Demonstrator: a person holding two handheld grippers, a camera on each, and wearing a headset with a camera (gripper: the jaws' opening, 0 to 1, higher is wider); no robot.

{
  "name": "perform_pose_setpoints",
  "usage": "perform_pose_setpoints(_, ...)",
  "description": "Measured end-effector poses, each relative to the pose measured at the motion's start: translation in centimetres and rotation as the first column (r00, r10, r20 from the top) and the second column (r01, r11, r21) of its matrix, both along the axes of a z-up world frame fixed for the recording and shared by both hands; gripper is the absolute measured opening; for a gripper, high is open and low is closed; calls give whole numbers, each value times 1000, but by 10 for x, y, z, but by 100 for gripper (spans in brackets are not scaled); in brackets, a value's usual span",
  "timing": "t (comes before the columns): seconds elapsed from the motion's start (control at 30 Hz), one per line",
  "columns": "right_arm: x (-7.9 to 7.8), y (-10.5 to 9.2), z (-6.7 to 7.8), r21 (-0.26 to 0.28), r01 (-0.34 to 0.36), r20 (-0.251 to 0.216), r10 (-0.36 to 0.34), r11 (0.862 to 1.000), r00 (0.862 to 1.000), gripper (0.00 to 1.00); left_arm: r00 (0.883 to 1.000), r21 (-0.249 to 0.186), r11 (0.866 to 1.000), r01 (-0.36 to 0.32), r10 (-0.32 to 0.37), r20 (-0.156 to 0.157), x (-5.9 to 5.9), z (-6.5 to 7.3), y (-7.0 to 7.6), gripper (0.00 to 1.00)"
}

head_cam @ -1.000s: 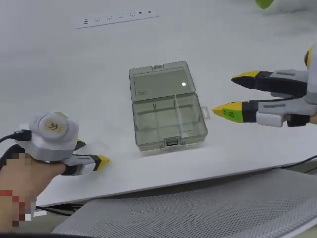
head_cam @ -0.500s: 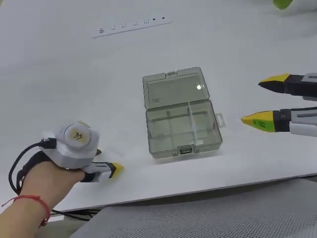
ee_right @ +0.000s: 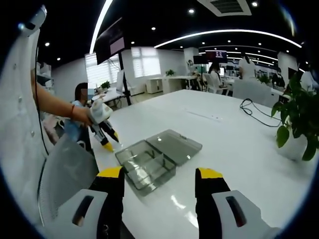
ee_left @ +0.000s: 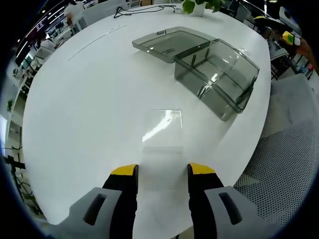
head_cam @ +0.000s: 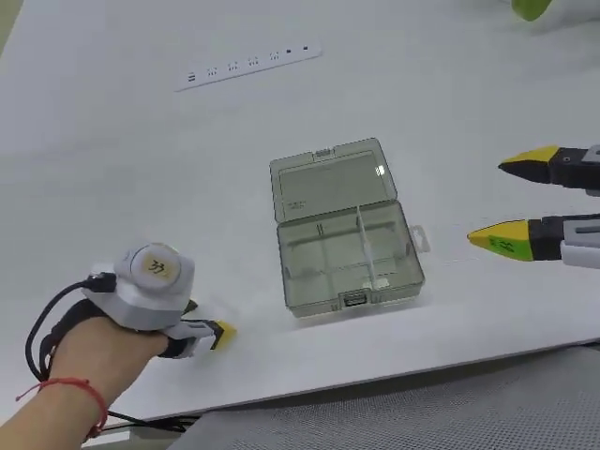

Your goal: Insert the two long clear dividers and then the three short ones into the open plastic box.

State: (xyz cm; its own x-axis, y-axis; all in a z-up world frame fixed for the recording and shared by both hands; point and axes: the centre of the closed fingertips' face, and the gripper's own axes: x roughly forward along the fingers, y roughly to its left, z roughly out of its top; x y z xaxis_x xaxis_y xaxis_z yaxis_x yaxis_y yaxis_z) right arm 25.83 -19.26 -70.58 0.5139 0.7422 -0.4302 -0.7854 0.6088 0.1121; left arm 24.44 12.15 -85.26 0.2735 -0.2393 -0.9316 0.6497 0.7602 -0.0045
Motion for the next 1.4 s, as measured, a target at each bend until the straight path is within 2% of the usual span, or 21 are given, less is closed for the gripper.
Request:
perform_pose_setpoints(0.2, 0, -2, 1, 6, 14, 6, -15, 1000, 1000, 58, 1000, 11, 1000, -1, 2, -15, -1, 1, 0, 32)
perform_pose_setpoints(0.37, -1, -2, 4, 11, 22, 11, -22, 1000, 1000, 57, 1000, 6, 1000, -7, 7, -12, 0, 1, 2, 32)
perform_pose_setpoints(0.67, -9, -1, 2, 3, 23, 5, -23, 1000, 1000, 57, 999, 23, 1000, -7, 8, -38, 0, 1, 2, 32)
perform_pose_setpoints(1.07, -14, 2, 6, -1, 30, 1, -30, 1000, 1000, 57, 996, -70, 995, -67, 63, -62, -6, 6, -7, 31)
perform_pose_setpoints(1.17, -16, 5, 6, -5, 23, -2, -23, 1000, 1000, 57, 992, -113, 988, -109, 101, -71, -6, 7, -9, 31)
perform_pose_setpoints(1.27, -17, 7, 6, -10, 19, -3, -19, 1000, 1000, 57, 990, -142, 981, -132, 122, -73, -11, 10, -10, 31)
perform_pose_setpoints(1.37, -18, 9, 7, -7, 21, -3, -21, 1000, 1000, 57, 990, -138, 982, -127, 118, -71, -15, 10, -9, 30)
perform_pose_setpoints(1.4, -18, 9, 8, -7, 21, -1, -21, 1000, 1000, 57, 991, -122, 986, -117, 108, -73, -18, 8, -7, 30)
